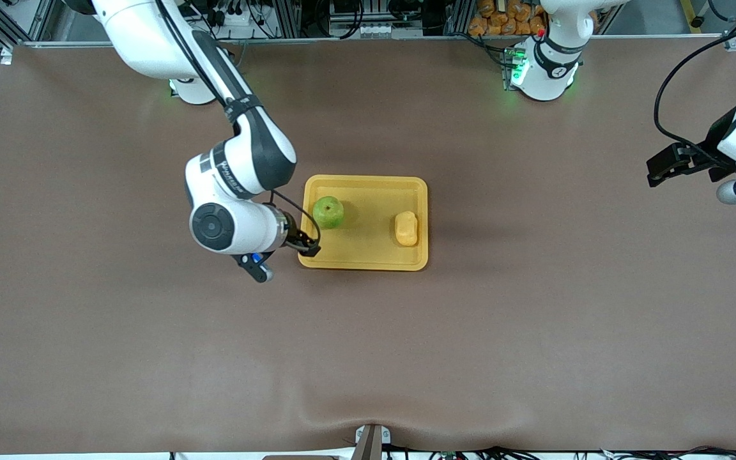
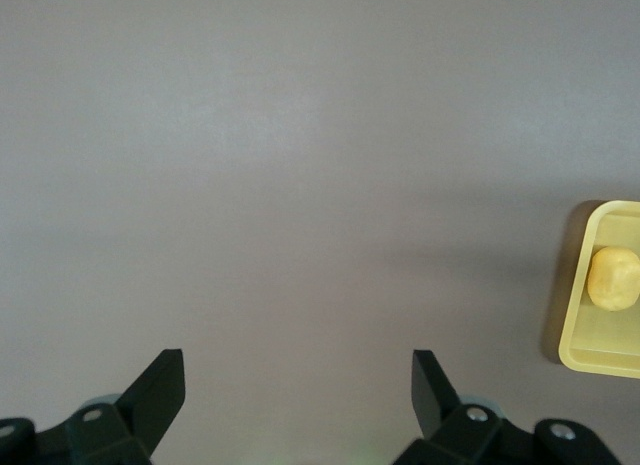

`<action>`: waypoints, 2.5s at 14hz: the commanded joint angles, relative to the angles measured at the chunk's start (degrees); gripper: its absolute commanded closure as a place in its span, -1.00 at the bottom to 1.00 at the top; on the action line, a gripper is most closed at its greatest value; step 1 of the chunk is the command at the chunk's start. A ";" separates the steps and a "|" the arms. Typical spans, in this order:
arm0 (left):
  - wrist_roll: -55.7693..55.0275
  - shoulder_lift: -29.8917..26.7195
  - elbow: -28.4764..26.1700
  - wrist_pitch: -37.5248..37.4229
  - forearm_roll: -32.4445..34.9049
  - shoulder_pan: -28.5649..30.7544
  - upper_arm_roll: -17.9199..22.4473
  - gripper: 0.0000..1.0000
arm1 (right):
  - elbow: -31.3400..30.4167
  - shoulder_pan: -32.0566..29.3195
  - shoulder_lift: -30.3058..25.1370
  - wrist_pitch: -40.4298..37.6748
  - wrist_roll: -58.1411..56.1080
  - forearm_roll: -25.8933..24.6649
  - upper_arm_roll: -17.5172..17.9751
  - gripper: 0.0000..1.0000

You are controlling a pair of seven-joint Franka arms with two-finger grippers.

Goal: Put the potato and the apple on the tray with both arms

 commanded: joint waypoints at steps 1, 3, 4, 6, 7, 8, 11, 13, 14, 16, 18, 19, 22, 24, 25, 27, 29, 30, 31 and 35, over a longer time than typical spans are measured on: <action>2.95 -2.45 -0.16 -1.14 -1.89 -3.69 5.67 -1.00 | 4.78 -3.59 0.16 -5.63 -5.15 -1.95 0.72 -1.00; 4.45 -3.51 -0.43 -3.06 -3.39 -8.71 12.36 -1.00 | 7.77 -5.44 0.16 -11.17 -6.07 -2.22 0.55 -1.00; 5.06 -3.77 -0.43 -3.77 -4.09 -9.25 13.34 -1.00 | 9.00 -7.10 0.16 -13.11 -6.15 -2.13 0.29 -1.00; 5.68 -4.65 -1.04 -4.30 -4.27 -12.57 17.37 -1.00 | 10.24 -9.57 -0.36 -15.41 -5.98 -2.22 0.20 -1.00; 5.68 -4.65 -0.95 -4.30 -4.27 -14.25 19.22 -1.00 | 10.24 -11.15 -1.15 -15.50 -6.15 -2.13 0.20 -1.00; 5.68 -4.65 -0.95 -4.65 -4.36 -14.18 19.24 -1.00 | 10.24 -12.21 -2.37 -15.59 -6.41 -2.31 0.28 -1.00; 5.60 -5.26 -0.95 -5.62 -5.85 -14.18 19.15 -1.00 | 10.24 -13.53 -5.53 -16.73 -14.29 -6.60 0.29 -1.00; 5.60 -5.53 -0.95 -6.49 -6.03 -14.18 19.06 -1.00 | 10.16 -13.80 -6.86 -18.13 -17.57 -7.84 0.11 -1.00; 5.60 -5.62 -0.95 -6.93 -6.03 -14.18 18.98 -1.00 | 10.16 -14.49 -7.48 -19.10 -17.84 -8.89 0.11 -1.00; 5.60 -6.41 -1.91 -6.94 -6.03 -14.18 18.98 -1.00 | 10.16 -15.81 -9.06 -20.77 -20.81 -10.56 0.28 -1.00; 5.60 -7.11 -2.97 -6.94 -6.03 -14.18 18.98 -1.00 | 10.07 -17.04 -10.73 -22.09 -27.14 -10.83 0.11 -1.00; 5.60 -7.29 -3.06 -6.94 -6.03 -14.18 18.98 -1.00 | 10.07 -18.18 -11.43 -22.70 -28.03 -10.83 -0.06 -1.00; 5.60 -7.73 -3.76 -6.94 -6.12 -14.18 18.98 -1.00 | 9.89 -19.95 -13.89 -23.67 -36.08 -12.75 -0.07 -1.00; 5.60 -8.60 -5.25 -6.85 -6.38 -14.18 18.89 -1.00 | 9.72 -21.53 -15.56 -25.07 -40.33 -14.08 -0.07 -1.00; 5.60 -8.87 -5.52 -6.85 -6.38 -14.26 18.80 -1.00 | 9.72 -22.32 -16.61 -25.95 -40.60 -14.08 -0.07 -1.00; 5.60 -8.96 -6.13 -6.50 -6.38 -14.18 18.54 -1.00 | 9.19 -23.02 -18.55 -26.23 -41.83 -14.17 -0.07 -1.00; 5.51 -8.96 -6.40 -6.15 -6.38 -14.35 18.54 -1.00 | 7.88 -25.13 -20.48 -26.49 -48.83 -14.17 -0.07 -1.00; 5.51 -8.87 -6.58 -6.15 -6.38 -14.53 18.45 -1.00 | 7.44 -26.27 -21.27 -26.66 -51.22 -14.17 -0.07 -1.00; 5.51 -8.96 -6.75 -6.15 -6.38 -14.53 18.45 -1.00 | 6.47 -26.89 -22.41 -26.67 -51.85 -14.26 -0.07 -1.00; 5.60 -10.01 -6.76 -6.41 -7.26 -14.18 18.18 -1.00 | 2.17 -26.46 -28.73 -26.40 -54.05 -18.91 0.46 -1.00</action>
